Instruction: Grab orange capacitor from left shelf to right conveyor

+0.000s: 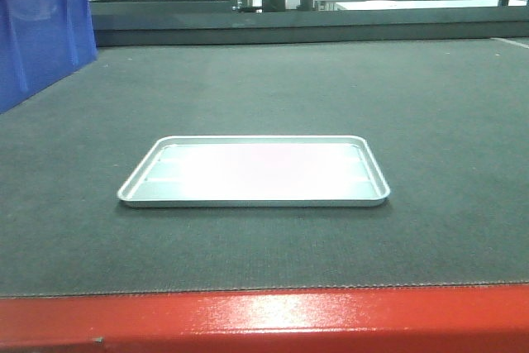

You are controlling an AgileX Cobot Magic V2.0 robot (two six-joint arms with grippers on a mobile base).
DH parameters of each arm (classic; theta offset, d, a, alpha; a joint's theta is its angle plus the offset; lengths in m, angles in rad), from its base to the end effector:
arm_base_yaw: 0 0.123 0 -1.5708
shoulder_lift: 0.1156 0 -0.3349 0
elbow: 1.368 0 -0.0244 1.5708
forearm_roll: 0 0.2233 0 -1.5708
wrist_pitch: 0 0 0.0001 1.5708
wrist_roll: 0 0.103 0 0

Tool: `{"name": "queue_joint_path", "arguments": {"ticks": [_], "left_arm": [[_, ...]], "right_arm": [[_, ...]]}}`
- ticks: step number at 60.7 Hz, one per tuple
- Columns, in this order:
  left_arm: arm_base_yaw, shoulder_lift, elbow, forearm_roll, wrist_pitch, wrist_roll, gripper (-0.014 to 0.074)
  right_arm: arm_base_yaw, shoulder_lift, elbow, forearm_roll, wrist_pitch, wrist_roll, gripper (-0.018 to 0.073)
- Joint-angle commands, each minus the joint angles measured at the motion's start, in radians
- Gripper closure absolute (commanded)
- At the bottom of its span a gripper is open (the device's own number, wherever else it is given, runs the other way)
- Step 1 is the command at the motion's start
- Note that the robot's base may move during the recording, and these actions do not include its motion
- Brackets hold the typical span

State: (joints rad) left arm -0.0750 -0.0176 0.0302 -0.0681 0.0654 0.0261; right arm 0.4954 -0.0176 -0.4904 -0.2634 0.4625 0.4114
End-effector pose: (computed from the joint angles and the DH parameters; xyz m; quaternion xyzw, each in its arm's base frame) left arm -0.0094 0.0002 0.1976 0.0132 0.7037 -0.0430 0.7091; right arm -0.0478 -0.0395 0.3160 -0.0607 0.6510 0.2125 0.7262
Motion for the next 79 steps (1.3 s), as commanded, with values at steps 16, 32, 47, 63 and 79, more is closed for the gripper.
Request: {"name": "queue_joint_path", "arguments": {"ticks": [16, 32, 47, 63, 79], "left_arm": [[-0.006, -0.008, 0.026, -0.005, -0.086, -0.002, 0.0722], [-0.006, -0.008, 0.026, -0.005, -0.086, -0.002, 0.0722], [-0.006, -0.008, 0.026, -0.005, -0.086, -0.002, 0.0722], [-0.006, -0.008, 0.026, -0.005, -0.086, -0.002, 0.0722], [-0.006, -0.008, 0.026, -0.005, -0.086, -0.002, 0.0722]], "right_arm": [[0.000, 0.015, -0.028, -0.015, -0.177, -0.005, 0.0510], [0.000, 0.055, -0.027, -0.015, -0.157, -0.005, 0.0510], [0.000, 0.130, -0.010, -0.013, -0.272, -0.004, 0.0510], [0.000, 0.588, -0.009, -0.009, -0.614, 0.004, 0.0510], [-0.002, 1.123, -0.074, -0.009, -1.067, 0.004, 0.0510]]}}
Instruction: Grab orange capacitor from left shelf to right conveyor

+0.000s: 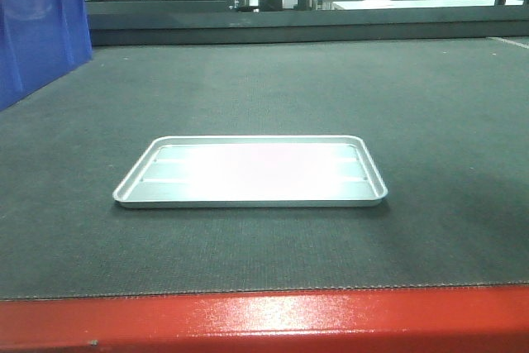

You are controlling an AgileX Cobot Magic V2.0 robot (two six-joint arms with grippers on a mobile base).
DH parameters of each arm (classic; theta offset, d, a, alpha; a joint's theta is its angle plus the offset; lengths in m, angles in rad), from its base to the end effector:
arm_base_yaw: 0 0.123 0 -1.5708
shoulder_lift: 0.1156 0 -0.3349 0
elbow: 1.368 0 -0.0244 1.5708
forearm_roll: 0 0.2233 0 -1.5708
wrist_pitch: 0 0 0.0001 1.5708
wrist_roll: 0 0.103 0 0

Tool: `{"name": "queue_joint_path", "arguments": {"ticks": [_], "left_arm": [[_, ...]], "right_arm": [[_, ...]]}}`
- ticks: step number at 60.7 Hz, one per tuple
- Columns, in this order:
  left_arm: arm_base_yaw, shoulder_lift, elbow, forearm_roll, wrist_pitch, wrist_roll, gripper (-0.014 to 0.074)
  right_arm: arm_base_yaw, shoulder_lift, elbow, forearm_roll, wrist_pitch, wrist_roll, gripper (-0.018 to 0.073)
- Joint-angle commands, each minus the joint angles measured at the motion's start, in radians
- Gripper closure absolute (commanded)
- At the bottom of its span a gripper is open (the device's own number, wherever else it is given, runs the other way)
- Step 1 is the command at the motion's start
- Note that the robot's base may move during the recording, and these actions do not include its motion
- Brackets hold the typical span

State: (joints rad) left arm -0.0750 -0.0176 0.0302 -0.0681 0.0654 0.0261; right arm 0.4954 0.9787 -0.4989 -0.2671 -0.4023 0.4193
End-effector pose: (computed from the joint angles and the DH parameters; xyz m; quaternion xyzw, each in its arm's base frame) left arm -0.0094 0.0002 0.1976 0.0132 0.7037 -0.0430 0.7091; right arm 0.1397 0.0875 0.3573 -0.1497 0.6922 0.2658 0.6541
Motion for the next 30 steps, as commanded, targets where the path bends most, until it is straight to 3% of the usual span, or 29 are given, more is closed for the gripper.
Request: {"name": "queue_joint_path", "arguments": {"ticks": [1, 12, 30], "left_arm": [[-0.006, -0.008, 0.026, -0.005, -0.086, -0.002, 0.0722], [-0.006, -0.008, 0.026, -0.005, -0.086, -0.002, 0.0722], [-0.006, -0.008, 0.026, -0.005, -0.086, -0.002, 0.0722]], "right_arm": [[-0.002, 0.151, -0.072, -0.005, -0.213, -0.004, 0.0510], [-0.002, 0.448, -0.173, -0.019, -0.352, -0.005, 0.0509], [-0.002, 0.635, -0.230, -0.041, -0.379, -0.006, 0.0435]]}}
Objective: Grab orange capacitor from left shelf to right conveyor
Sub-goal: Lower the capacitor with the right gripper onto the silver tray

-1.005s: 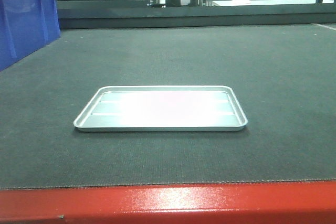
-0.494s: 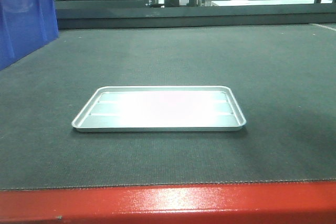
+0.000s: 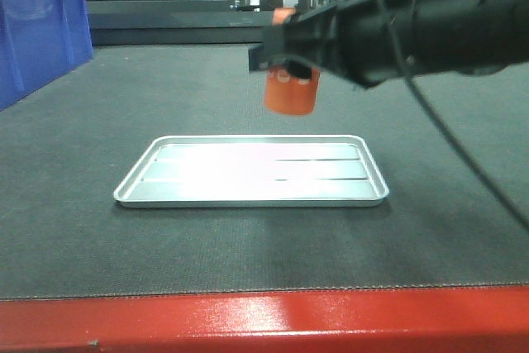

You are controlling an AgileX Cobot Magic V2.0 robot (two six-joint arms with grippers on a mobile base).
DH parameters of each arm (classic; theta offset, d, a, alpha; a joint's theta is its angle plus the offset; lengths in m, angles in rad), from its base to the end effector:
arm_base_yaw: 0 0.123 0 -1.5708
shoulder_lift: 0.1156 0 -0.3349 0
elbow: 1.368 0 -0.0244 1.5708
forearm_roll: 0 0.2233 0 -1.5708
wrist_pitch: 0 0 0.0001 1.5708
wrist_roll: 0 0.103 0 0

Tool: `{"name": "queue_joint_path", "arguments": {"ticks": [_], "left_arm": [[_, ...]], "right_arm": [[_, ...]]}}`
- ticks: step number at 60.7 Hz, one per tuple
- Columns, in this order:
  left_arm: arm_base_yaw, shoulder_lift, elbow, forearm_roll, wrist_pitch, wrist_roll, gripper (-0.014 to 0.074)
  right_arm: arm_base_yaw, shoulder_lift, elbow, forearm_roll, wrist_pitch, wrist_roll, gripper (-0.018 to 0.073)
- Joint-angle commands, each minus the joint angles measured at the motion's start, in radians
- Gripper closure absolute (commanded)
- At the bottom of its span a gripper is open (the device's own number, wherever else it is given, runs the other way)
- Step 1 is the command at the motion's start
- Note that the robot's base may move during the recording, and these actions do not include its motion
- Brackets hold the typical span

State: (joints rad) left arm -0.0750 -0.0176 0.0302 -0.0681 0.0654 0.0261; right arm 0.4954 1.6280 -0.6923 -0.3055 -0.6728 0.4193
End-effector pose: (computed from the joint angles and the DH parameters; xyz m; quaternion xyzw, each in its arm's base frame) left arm -0.0094 0.0002 0.1976 0.0132 0.7037 -0.0430 0.7091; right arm 0.2747 0.1704 0.2814 -0.1808 0.7512 0.2770 0.5713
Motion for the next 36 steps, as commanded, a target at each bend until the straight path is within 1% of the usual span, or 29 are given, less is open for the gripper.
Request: {"name": "queue_joint_path", "arguments": {"ticks": [1, 6, 12, 15, 18, 21, 25, 32, 35, 36], "left_arm": [[-0.006, -0.008, 0.026, -0.005, -0.086, -0.002, 0.0722], [-0.006, -0.008, 0.026, -0.005, -0.086, -0.002, 0.0722], [-0.006, -0.008, 0.026, -0.005, -0.086, -0.002, 0.0722], [-0.006, -0.008, 0.026, -0.005, -0.086, -0.002, 0.0722], [-0.006, -0.008, 0.026, -0.005, -0.086, -0.002, 0.0722], [-0.006, -0.008, 0.026, -0.005, -0.086, -0.002, 0.0722], [-0.006, -0.008, 0.026, -0.005, -0.086, -0.002, 0.0722], [-0.006, -0.008, 0.026, -0.005, -0.086, -0.002, 0.0722], [-0.006, -0.008, 0.026, -0.005, -0.086, -0.002, 0.0722], [-0.006, -0.008, 0.026, -0.005, -0.086, -0.002, 0.0722]], "right_arm": [[-0.002, -0.007, -0.036, -0.003, -0.109, -0.006, 0.0435], [-0.002, 0.019, -0.036, -0.003, -0.117, -0.006, 0.0435], [-0.002, 0.036, -0.036, -0.003, -0.124, -0.035, 0.0433], [-0.002, 0.043, -0.036, -0.003, -0.125, -0.053, 0.0412], [-0.002, 0.045, -0.036, -0.003, -0.123, -0.068, 0.0368], [-0.002, 0.047, -0.036, -0.003, -0.119, -0.075, 0.0302], [-0.002, 0.047, -0.036, -0.003, -0.120, -0.076, 0.0170], [-0.002, 0.047, -0.036, -0.001, -0.120, -0.075, -0.0020], [-0.002, 0.047, -0.036, -0.001, -0.121, -0.075, -0.0074], [-0.002, 0.047, -0.036, -0.001, -0.121, -0.075, -0.0072]]}}
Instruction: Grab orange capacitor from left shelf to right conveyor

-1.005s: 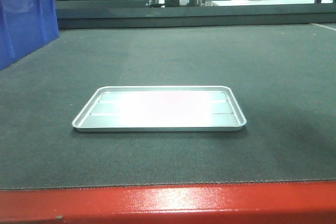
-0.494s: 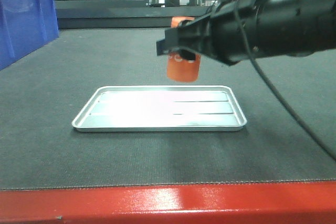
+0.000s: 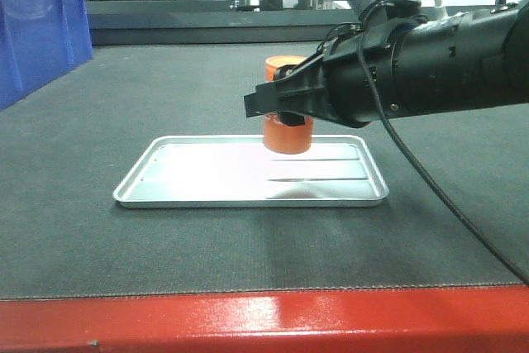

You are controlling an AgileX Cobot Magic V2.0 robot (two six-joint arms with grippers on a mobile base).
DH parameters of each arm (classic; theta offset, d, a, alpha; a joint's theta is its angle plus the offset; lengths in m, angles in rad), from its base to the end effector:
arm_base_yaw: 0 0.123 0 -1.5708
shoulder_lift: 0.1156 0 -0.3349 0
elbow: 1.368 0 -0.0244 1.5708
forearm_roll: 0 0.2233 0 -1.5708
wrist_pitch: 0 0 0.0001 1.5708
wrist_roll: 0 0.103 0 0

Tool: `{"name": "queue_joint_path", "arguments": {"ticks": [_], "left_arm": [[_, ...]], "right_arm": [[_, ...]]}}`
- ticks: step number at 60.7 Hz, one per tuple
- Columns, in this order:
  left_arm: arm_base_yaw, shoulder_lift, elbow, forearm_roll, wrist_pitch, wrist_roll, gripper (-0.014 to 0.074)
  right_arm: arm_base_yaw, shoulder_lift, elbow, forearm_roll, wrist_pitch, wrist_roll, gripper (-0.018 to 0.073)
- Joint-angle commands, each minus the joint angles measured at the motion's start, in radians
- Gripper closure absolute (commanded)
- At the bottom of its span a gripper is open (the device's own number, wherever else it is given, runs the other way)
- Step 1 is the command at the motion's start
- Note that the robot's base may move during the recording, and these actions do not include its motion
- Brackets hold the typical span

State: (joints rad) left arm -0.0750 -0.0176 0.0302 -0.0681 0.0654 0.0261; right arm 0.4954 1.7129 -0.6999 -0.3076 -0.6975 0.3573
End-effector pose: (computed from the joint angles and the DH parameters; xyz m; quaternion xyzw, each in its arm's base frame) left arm -0.0094 0.0002 0.1976 0.0132 0.7037 -0.0430 0.7091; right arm 0.2869 0.1778 0.2578 -0.2062 0.7614 0.2578 0.5579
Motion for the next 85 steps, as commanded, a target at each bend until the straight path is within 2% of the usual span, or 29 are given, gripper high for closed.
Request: {"name": "queue_joint_path", "arguments": {"ticks": [1, 21, 33, 37, 40, 49, 50, 53, 60, 78, 85], "left_arm": [[-0.006, -0.008, 0.026, -0.005, -0.086, -0.002, 0.0722], [-0.006, -0.008, 0.026, -0.005, -0.086, -0.002, 0.0722], [-0.006, -0.008, 0.026, -0.005, -0.086, -0.002, 0.0722], [-0.006, -0.008, 0.026, -0.005, -0.086, -0.002, 0.0722], [-0.006, -0.008, 0.026, -0.005, -0.086, -0.002, 0.0722], [-0.006, -0.008, 0.026, -0.005, -0.086, -0.002, 0.0722], [-0.006, -0.008, 0.026, -0.005, -0.086, -0.002, 0.0722], [-0.006, -0.008, 0.026, -0.005, -0.086, -0.002, 0.0722], [-0.006, -0.008, 0.026, -0.005, -0.086, -0.002, 0.0722], [-0.006, -0.008, 0.026, -0.005, -0.086, -0.002, 0.0722], [-0.006, -0.008, 0.026, -0.005, -0.086, -0.002, 0.0722]], "right_arm": [[-0.001, -0.038, -0.029, 0.001, -0.096, -0.013, -0.0066], [0.000, -0.084, -0.029, 0.001, -0.175, -0.012, -0.0067], [0.000, -0.206, -0.031, 0.000, -0.139, -0.012, -0.0057], [0.000, -0.266, -0.029, -0.015, -0.085, -0.005, 0.0009], [0.000, -0.312, -0.029, -0.031, -0.032, 0.011, 0.0100], [0.000, -0.468, -0.029, -0.079, 0.170, 0.076, 0.0522], [0.000, -0.480, -0.029, -0.081, 0.188, 0.082, 0.0531], [0.000, -0.529, -0.028, -0.082, 0.256, 0.106, 0.0487], [0.000, -0.623, -0.020, -0.082, 0.359, 0.137, 0.0513], [-0.001, -0.686, -0.015, -0.082, 0.390, 0.137, 0.0513], [-0.039, -0.686, -0.019, -0.082, 0.391, 0.123, 0.0509]]}}
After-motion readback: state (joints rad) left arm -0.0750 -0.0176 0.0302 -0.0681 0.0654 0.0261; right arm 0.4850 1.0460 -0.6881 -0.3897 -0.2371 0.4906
